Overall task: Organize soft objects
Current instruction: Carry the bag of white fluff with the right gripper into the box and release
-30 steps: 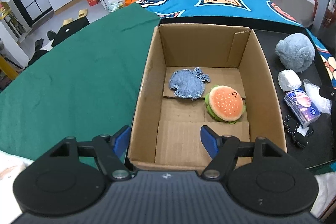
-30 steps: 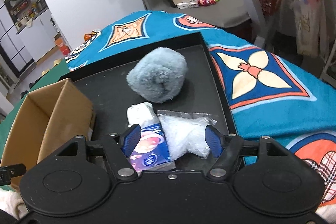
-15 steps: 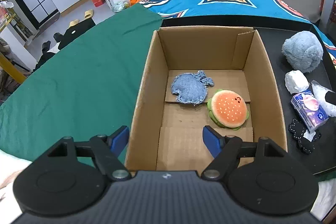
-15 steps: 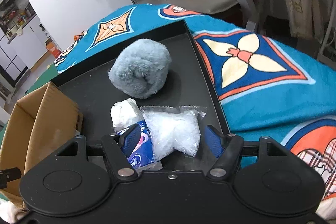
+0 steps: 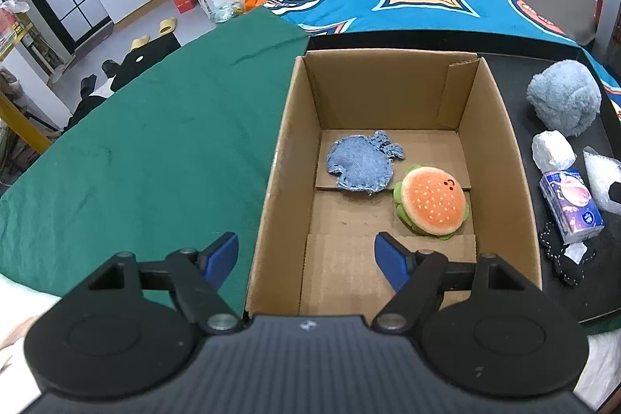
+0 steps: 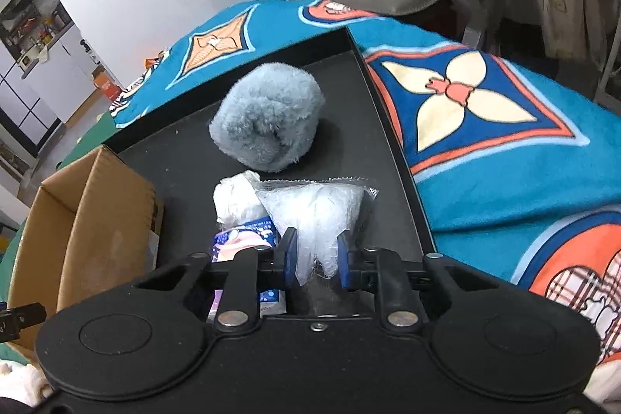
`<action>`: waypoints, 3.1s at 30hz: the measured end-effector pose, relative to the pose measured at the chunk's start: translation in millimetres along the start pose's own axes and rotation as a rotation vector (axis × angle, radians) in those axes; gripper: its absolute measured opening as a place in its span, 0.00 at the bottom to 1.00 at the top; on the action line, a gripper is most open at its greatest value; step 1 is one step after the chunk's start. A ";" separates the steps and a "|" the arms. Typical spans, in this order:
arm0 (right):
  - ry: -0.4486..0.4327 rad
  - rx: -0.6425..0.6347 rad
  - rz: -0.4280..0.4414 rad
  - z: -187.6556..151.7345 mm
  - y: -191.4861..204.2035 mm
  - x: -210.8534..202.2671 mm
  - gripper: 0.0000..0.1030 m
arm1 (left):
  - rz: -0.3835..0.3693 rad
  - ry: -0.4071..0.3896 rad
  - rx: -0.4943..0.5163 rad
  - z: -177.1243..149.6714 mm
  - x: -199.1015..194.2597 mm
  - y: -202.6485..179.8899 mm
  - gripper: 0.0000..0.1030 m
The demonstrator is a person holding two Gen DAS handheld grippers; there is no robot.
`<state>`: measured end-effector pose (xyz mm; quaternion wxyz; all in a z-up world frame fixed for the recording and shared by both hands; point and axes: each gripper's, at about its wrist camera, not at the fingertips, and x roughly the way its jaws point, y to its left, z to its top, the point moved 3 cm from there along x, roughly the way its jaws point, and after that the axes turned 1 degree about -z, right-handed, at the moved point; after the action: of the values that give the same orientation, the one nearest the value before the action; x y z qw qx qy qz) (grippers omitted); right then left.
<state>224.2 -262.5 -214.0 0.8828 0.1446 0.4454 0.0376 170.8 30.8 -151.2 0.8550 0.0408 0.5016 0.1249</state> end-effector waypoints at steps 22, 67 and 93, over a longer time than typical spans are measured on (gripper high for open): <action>-0.071 -0.107 0.113 18.1 64.7 -42.1 0.20 | -0.060 0.004 -0.053 -6.7 1.8 30.4 0.74; -0.141 -0.471 0.056 5.1 220.4 -33.4 0.49 | -0.313 -0.054 -0.242 -24.6 16.6 74.1 0.11; -0.110 -0.295 0.082 -0.3 151.1 -57.6 0.59 | -0.223 -0.067 -0.168 -17.0 -0.2 60.8 0.16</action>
<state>198.8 -129.4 -125.8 0.9153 0.0331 0.3797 0.1305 145.5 88.5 -147.5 0.8804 -0.0826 0.4618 0.0692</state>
